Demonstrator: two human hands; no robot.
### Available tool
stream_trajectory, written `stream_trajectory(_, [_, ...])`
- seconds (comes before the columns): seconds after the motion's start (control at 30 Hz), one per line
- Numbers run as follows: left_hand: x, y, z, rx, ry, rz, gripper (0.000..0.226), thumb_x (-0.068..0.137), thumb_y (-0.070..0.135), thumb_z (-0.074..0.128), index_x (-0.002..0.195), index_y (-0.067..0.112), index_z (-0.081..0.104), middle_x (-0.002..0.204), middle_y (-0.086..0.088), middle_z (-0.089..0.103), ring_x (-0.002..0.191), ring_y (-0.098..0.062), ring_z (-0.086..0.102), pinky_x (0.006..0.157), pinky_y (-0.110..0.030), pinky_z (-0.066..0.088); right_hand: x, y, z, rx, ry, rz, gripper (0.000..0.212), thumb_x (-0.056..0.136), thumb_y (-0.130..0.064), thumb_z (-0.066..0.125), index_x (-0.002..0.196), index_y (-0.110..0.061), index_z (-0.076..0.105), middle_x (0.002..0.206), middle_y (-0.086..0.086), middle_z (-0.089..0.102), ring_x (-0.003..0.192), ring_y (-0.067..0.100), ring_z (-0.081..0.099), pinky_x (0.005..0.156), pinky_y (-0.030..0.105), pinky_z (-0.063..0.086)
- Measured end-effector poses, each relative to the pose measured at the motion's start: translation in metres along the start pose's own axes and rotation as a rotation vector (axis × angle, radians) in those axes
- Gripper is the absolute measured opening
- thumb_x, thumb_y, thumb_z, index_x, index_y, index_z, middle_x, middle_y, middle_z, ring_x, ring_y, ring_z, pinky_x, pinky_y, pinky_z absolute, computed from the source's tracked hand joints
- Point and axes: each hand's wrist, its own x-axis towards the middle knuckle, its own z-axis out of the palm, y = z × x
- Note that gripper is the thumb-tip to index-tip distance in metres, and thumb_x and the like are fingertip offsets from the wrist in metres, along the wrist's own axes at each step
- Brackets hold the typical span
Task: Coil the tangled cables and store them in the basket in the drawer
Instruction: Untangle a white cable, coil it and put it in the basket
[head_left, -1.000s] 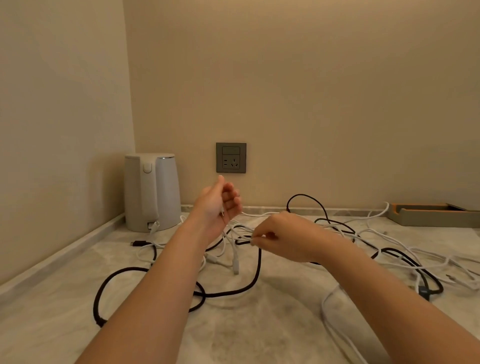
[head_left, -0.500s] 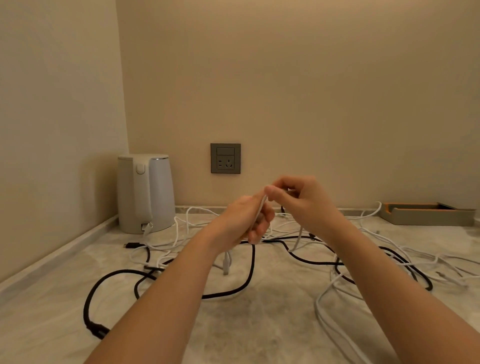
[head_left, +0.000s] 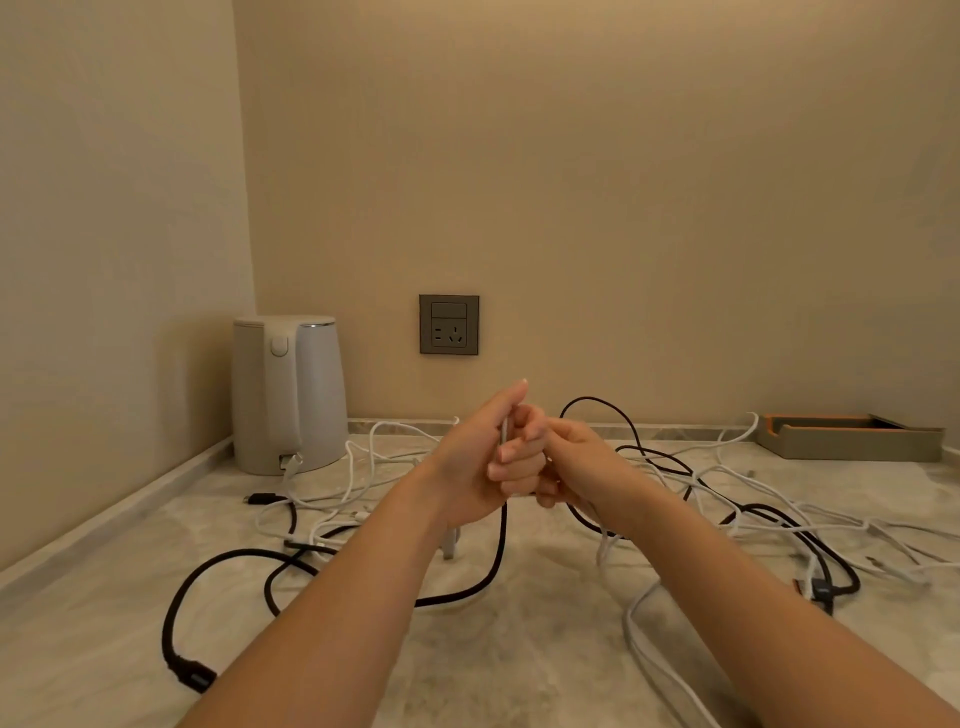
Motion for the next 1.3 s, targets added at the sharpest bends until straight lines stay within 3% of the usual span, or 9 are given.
stream_trajectory(0.2, [0.001, 0.007, -0.005, -0.241, 0.342, 0.176, 0.05, 0.102, 0.04, 0.029, 0.063, 0.012, 0.043, 0.041, 0.006, 0.035, 0.03, -0.004, 0.032, 0.032, -0.014, 0.028, -0.011, -0.01, 0.012, -0.278, -0.208, 0.126, 0.017, 0.103, -0.019, 0.036, 0.099, -0.024, 0.052, 0.066, 0.004, 0.053, 0.04, 0.009, 0.036, 0.041, 0.02, 0.036])
stream_trajectory(0.3, [0.002, 0.01, -0.01, -0.243, 0.492, 0.244, 0.044, 0.102, 0.038, 0.034, 0.065, 0.014, 0.042, 0.041, 0.007, 0.035, 0.029, -0.003, 0.032, 0.032, -0.014, 0.027, -0.012, -0.009, 0.022, -0.423, -0.253, 0.1, 0.031, 0.101, -0.01, 0.033, 0.12, -0.034, 0.039, 0.069, 0.003, 0.055, 0.042, 0.01, 0.042, 0.043, 0.021, 0.036])
stream_trajectory(0.37, [0.002, 0.012, -0.016, -0.261, 0.585, 0.286, 0.042, 0.103, 0.034, 0.034, 0.067, 0.015, 0.042, 0.04, 0.008, 0.037, 0.03, -0.002, 0.033, 0.031, -0.014, 0.027, -0.011, -0.006, 0.03, -0.505, -0.29, 0.087, 0.029, 0.1, -0.013, 0.035, 0.126, -0.024, 0.039, 0.07, 0.001, 0.057, 0.041, 0.007, 0.046, 0.043, 0.018, 0.037])
stream_trajectory(0.5, [0.001, 0.015, -0.024, -0.285, 0.709, 0.323, 0.043, 0.103, 0.038, 0.033, 0.07, 0.013, 0.047, 0.04, 0.006, 0.044, 0.031, -0.003, 0.04, 0.032, -0.013, 0.033, -0.012, -0.016, 0.03, -0.808, -0.343, 0.035, 0.028, 0.1, -0.018, 0.039, 0.125, -0.007, 0.043, 0.069, 0.0, 0.057, 0.052, 0.01, 0.052, 0.049, 0.02, 0.048])
stream_trajectory(0.67, [0.0, 0.017, -0.025, -0.275, 0.857, 0.404, 0.041, 0.102, 0.036, 0.035, 0.074, 0.011, 0.051, 0.045, 0.004, 0.05, 0.035, -0.004, 0.049, 0.037, -0.016, 0.043, -0.019, -0.032, 0.021, -1.07, -0.351, -0.145, 0.017, 0.094, -0.021, 0.05, 0.103, -0.012, 0.061, 0.058, -0.01, 0.053, 0.049, -0.001, 0.047, 0.052, 0.017, 0.034])
stream_trajectory(0.83, [0.005, 0.012, -0.018, -0.214, 0.898, 0.42, 0.042, 0.102, 0.038, 0.034, 0.074, 0.011, 0.05, 0.046, 0.003, 0.051, 0.034, -0.005, 0.05, 0.039, -0.016, 0.045, -0.022, -0.041, 0.016, -1.161, -0.326, -0.106, 0.028, 0.094, -0.032, 0.051, 0.076, -0.01, 0.058, 0.055, -0.006, 0.056, 0.049, 0.005, 0.051, 0.055, 0.02, 0.043])
stream_trajectory(1.0, [0.002, 0.012, -0.024, -0.116, 0.953, 0.416, 0.04, 0.102, 0.038, 0.034, 0.077, 0.012, 0.051, 0.055, 0.0, 0.052, 0.037, -0.005, 0.053, 0.043, -0.02, 0.048, -0.027, -0.044, 0.015, -1.333, -0.305, 0.014, 0.037, 0.097, -0.033, 0.041, 0.071, -0.017, 0.062, 0.06, -0.004, 0.057, 0.064, 0.018, 0.057, 0.078, 0.037, 0.052])
stream_trajectory(1.17, [0.0, 0.013, -0.023, 0.025, 0.894, 0.353, 0.04, 0.102, 0.038, 0.035, 0.076, 0.01, 0.049, 0.058, -0.002, 0.05, 0.036, -0.006, 0.051, 0.039, -0.018, 0.046, -0.027, -0.052, 0.016, -1.362, -0.05, -0.385, 0.036, 0.098, -0.035, 0.04, 0.065, -0.022, 0.045, 0.064, -0.006, 0.047, 0.064, 0.021, 0.046, 0.06, 0.033, 0.041])
stream_trajectory(1.3, [0.004, 0.005, -0.01, 0.362, 0.7, 0.142, 0.043, 0.103, 0.036, 0.034, 0.082, 0.005, 0.054, 0.055, -0.003, 0.053, 0.038, -0.008, 0.051, 0.04, -0.019, 0.045, -0.017, -0.046, 0.004, -1.138, 0.144, -0.592, 0.02, 0.094, -0.032, 0.051, 0.083, -0.026, 0.066, 0.058, -0.011, 0.052, 0.058, 0.012, 0.048, 0.059, 0.033, 0.045])
